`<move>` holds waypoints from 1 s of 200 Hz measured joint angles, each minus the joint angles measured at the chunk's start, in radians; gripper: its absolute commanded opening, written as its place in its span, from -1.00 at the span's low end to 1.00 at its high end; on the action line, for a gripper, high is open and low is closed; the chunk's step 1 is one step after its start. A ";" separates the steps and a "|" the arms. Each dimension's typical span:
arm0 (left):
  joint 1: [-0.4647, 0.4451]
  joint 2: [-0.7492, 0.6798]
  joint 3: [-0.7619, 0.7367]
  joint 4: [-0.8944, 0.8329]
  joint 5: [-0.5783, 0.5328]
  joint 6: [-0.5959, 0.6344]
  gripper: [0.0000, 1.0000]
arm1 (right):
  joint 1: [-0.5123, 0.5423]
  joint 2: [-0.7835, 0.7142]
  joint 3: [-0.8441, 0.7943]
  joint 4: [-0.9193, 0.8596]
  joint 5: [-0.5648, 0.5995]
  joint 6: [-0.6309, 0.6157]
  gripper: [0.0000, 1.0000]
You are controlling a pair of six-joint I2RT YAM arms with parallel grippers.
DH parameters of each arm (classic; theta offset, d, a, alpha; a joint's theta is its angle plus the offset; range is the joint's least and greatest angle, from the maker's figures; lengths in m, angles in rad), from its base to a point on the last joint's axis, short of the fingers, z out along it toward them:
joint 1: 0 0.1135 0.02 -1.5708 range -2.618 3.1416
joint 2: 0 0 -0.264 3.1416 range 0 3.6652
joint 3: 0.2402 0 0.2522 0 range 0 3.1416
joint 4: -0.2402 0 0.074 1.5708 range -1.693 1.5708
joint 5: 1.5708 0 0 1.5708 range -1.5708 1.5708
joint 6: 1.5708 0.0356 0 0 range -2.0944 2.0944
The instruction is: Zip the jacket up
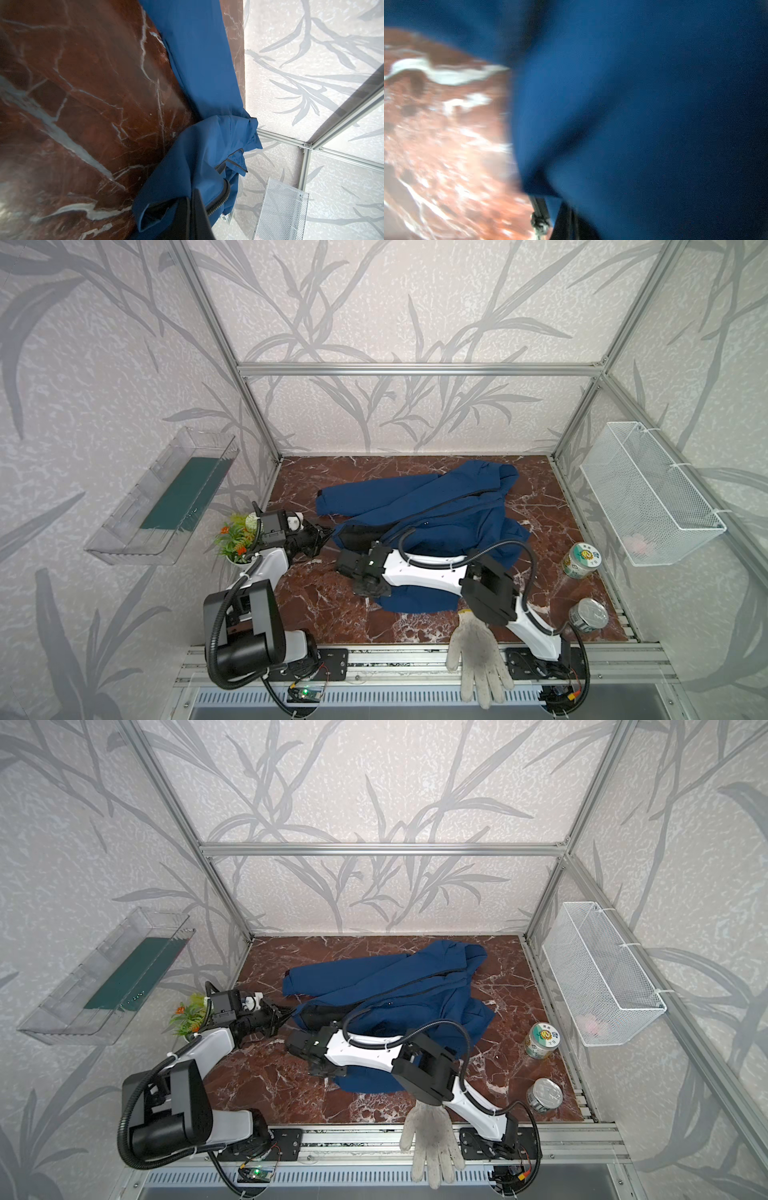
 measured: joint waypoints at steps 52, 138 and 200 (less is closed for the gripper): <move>-0.231 -0.191 -0.024 0.062 -0.061 -0.129 -1.00 | -0.197 -0.457 -0.666 0.570 -0.182 -0.110 -1.00; -0.558 -0.093 0.136 0.364 -0.290 -0.349 -1.00 | -0.490 -1.003 -0.932 1.026 -0.388 -0.259 -1.00; -0.746 -0.051 0.214 0.647 -0.470 -0.371 -1.00 | -0.596 -1.129 -0.913 1.122 -0.510 -0.369 -1.00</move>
